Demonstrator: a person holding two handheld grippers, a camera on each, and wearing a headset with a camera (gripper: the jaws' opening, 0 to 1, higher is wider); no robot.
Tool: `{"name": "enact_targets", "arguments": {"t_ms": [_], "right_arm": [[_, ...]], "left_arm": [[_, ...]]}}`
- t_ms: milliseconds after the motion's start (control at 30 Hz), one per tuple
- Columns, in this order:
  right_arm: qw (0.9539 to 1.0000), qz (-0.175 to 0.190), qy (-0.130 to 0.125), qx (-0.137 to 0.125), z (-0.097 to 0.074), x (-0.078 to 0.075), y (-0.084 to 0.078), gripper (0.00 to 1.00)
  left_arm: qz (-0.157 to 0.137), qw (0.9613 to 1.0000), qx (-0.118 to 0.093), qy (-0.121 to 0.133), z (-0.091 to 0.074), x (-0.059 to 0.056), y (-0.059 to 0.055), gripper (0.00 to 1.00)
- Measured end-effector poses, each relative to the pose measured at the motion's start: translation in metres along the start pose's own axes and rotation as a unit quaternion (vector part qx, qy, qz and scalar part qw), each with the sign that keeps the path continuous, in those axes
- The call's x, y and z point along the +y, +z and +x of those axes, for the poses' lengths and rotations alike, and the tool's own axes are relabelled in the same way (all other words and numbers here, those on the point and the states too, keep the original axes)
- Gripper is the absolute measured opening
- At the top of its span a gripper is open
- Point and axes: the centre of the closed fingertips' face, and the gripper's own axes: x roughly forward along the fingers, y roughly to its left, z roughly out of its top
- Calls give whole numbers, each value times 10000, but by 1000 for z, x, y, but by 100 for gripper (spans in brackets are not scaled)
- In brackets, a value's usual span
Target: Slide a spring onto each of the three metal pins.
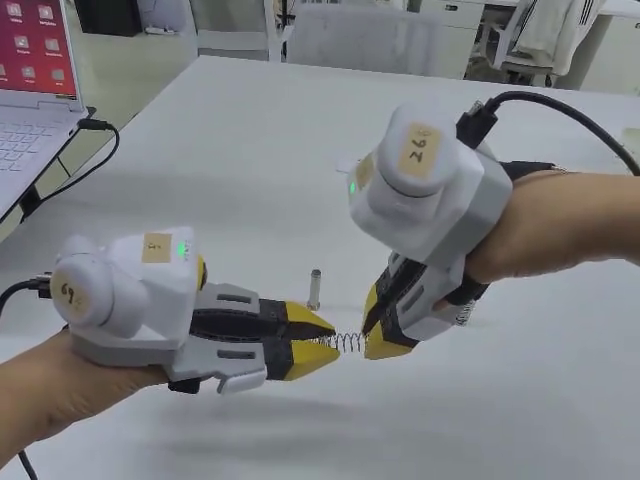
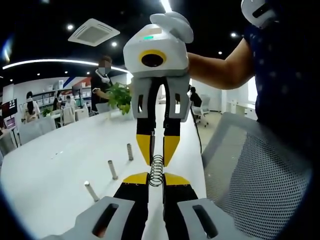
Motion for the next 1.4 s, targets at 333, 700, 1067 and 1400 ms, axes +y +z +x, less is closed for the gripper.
{"name": "enact_targets", "arguments": {"t_ms": [333, 700, 1067, 1400], "right_arm": [[10000, 22, 35, -14, 4, -1, -2, 9], [10000, 77, 44, -41, 6, -1, -6, 10], [9998, 87, -46, -149, 0, -5, -2, 9], [9997, 37, -146, -215, -6, -7, 5, 8]], "left_arm": [[-39, 10000, -77, 10, -1, 1, 3, 2], [-138, 9995, -282, 40, -4, 2, 12, 2], [-164, 9994, -286, 85, -4, 4, 11, 2], [-206, 9995, -216, 100, -3, 5, 7, 3]]}}
